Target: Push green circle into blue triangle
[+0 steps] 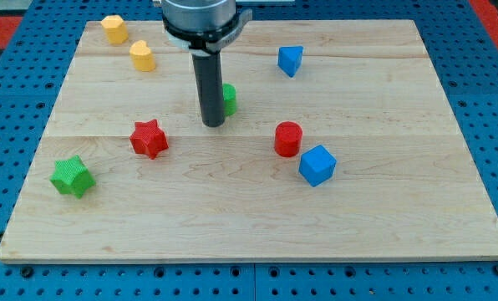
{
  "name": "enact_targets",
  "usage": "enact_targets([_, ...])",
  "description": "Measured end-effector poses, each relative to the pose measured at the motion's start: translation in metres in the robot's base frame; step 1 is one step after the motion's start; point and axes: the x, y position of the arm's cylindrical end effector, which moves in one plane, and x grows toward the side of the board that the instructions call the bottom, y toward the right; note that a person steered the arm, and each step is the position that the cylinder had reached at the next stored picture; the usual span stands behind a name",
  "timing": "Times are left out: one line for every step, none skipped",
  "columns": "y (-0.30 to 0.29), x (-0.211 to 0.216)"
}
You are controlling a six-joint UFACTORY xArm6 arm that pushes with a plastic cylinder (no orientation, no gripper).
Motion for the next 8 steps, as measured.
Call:
enact_targets([0.023, -0.026])
enact_targets([0.036, -0.052])
enact_targets([0.011, -0.053])
enact_targets([-0.001, -0.066])
enact_targets([0.022, -0.088])
enact_targets([0.057, -0.103])
enact_targets([0.088, -0.105])
enact_targets([0.112, -0.118])
